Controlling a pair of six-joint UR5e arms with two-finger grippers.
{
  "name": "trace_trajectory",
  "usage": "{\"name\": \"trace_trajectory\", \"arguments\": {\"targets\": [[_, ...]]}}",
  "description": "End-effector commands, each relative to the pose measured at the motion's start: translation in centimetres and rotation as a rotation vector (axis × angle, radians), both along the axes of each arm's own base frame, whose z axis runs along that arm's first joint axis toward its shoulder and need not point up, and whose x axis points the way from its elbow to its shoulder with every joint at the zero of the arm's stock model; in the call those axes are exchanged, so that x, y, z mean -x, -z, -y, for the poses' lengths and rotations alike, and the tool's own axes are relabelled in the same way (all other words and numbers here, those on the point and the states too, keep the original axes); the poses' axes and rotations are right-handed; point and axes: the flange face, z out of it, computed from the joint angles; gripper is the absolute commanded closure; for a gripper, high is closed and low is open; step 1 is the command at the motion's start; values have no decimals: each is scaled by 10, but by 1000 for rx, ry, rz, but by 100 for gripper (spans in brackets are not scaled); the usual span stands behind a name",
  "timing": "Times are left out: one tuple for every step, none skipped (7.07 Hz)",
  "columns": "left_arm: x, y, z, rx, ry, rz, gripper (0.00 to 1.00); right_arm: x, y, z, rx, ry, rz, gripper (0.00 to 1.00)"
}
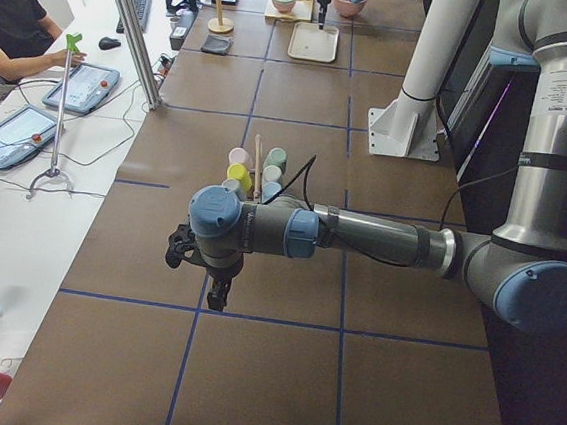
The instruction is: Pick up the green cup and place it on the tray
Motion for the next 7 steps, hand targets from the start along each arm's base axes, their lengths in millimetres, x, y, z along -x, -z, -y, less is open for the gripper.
{"name": "trace_trajectory", "arguments": {"targets": [[0,1,0,-1,0,0,0,1,1,1,0,0,3,72],[0,1,0,-3,0,2,0,1,3,1,-2,0,9,88],[0,1,0,-2,0,0,0,1,4,2,-9,3,12,95],[0,1,1,-1,0,0,0,1,8,2,-39,0,33,98],[-1,1,1,-3,-1,2,0,0,10,2,-49,-2,40,99],[0,2,1,-3,0,0,0,0,12,2,-52,-3,40,100],[0,1,1,-3,0,2,0,1,18,4,-66,-4,46,100]]}}
